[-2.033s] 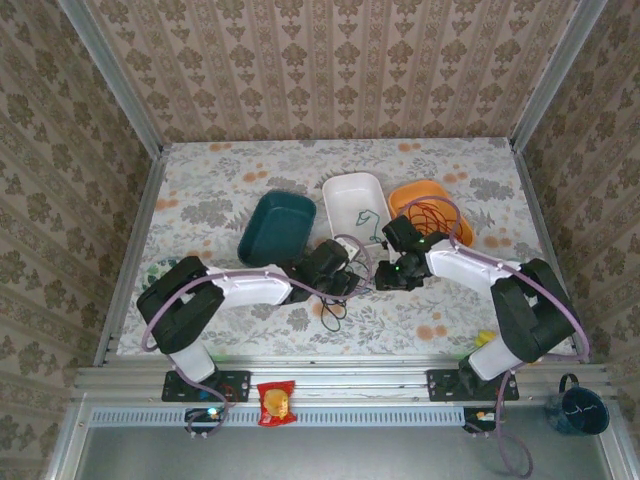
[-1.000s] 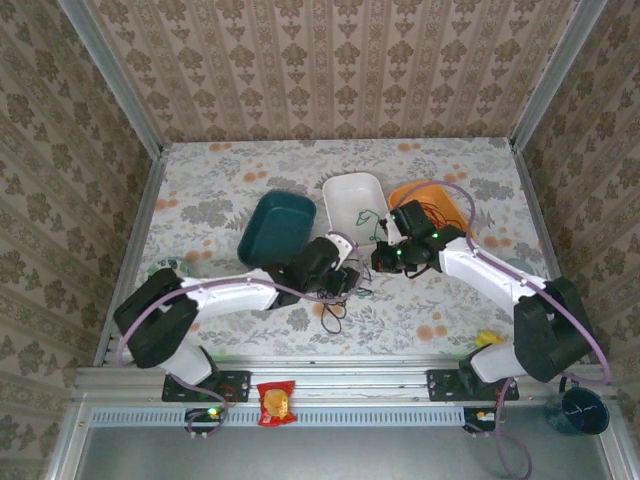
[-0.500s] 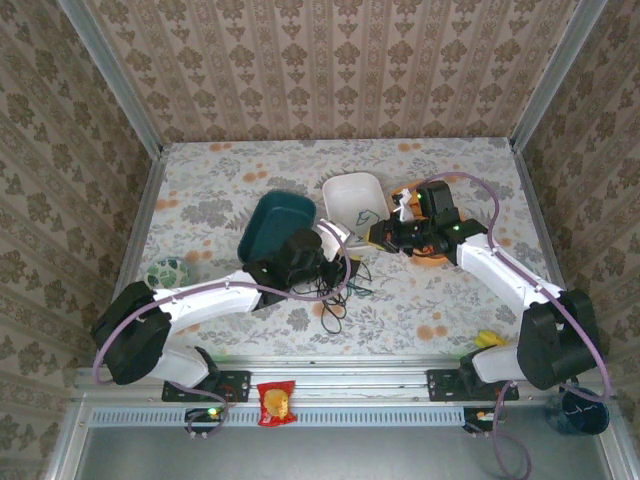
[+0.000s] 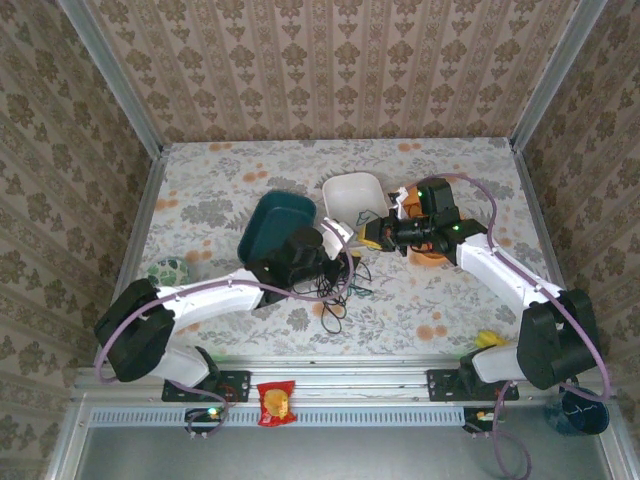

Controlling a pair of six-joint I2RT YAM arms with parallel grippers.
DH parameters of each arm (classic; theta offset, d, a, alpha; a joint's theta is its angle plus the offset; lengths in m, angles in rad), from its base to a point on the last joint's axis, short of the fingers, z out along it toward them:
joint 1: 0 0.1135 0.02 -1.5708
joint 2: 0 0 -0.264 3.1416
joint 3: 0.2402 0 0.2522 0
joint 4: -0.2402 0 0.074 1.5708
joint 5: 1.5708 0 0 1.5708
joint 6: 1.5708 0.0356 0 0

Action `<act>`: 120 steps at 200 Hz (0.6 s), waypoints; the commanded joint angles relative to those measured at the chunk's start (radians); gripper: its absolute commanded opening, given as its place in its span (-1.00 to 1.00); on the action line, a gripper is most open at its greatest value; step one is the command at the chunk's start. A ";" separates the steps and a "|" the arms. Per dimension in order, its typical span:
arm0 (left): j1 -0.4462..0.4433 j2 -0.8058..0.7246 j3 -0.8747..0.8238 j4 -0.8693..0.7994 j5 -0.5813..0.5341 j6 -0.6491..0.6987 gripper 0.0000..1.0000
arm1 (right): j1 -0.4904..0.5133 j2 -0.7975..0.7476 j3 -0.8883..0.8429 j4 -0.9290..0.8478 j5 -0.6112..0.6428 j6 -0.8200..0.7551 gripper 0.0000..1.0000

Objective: Untangle the cables

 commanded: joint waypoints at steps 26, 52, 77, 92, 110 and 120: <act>0.006 0.016 0.045 0.022 -0.017 0.058 -0.37 | -0.005 -0.009 -0.020 -0.013 -0.067 -0.003 -1.00; 0.006 0.009 0.051 0.016 -0.007 0.064 -0.78 | -0.007 -0.016 -0.024 -0.017 -0.065 -0.010 -1.00; 0.007 0.006 0.050 0.015 0.019 0.057 -1.00 | -0.008 -0.011 -0.019 -0.030 -0.057 -0.019 -1.00; 0.006 -0.002 0.044 0.021 0.022 0.045 -1.00 | -0.012 -0.014 -0.021 -0.034 -0.044 -0.022 -1.00; 0.005 -0.012 0.034 0.022 0.022 0.034 -1.00 | -0.030 -0.030 -0.017 -0.049 0.002 -0.040 -1.00; 0.005 -0.020 0.026 0.025 0.021 0.028 -1.00 | -0.042 -0.041 -0.019 -0.054 0.032 -0.042 -1.00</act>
